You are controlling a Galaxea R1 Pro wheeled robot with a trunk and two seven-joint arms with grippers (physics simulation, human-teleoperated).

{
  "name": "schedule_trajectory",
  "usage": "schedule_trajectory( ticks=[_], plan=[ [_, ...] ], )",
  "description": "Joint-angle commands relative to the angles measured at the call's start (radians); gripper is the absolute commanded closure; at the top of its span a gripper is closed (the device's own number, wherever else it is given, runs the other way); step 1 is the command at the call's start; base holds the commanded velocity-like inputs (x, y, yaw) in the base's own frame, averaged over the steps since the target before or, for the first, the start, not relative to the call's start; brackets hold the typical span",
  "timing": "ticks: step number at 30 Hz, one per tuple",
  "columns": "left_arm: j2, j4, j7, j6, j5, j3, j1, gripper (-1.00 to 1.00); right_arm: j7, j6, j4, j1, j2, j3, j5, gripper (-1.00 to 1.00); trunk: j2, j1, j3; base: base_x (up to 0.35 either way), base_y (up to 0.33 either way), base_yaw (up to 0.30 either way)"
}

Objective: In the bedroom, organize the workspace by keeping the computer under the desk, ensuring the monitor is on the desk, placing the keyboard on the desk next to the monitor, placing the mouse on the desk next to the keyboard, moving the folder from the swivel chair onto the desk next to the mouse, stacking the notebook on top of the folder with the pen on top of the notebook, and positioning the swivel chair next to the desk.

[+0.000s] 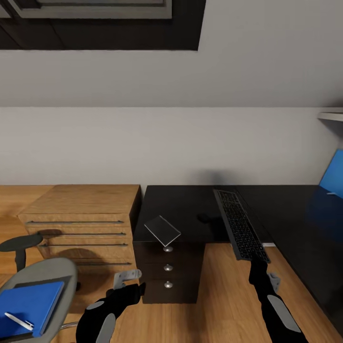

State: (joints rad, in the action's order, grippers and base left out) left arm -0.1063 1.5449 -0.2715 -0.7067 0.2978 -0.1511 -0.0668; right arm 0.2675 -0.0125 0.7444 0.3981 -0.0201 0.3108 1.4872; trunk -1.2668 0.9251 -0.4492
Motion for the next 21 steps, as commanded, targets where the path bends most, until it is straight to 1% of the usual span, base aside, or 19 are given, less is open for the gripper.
schedule_trajectory(
  ticks=[1,21],
  plan=[
    [0.000,0.001,-0.009,-0.003,0.011,-0.001,-0.001,-1.00,0.004,-0.001,0.000,0.001,0.000,0.000,0.010,1.00,-0.008,0.004,-0.004,0.000,0.000,0.000],
    [-0.002,0.001,-0.009,-0.004,0.011,-0.001,-0.001,-1.00,0.004,0.000,-0.001,0.001,0.000,0.002,0.010,1.00,-0.148,0.081,-0.067,0.000,0.000,0.000]
  ],
)
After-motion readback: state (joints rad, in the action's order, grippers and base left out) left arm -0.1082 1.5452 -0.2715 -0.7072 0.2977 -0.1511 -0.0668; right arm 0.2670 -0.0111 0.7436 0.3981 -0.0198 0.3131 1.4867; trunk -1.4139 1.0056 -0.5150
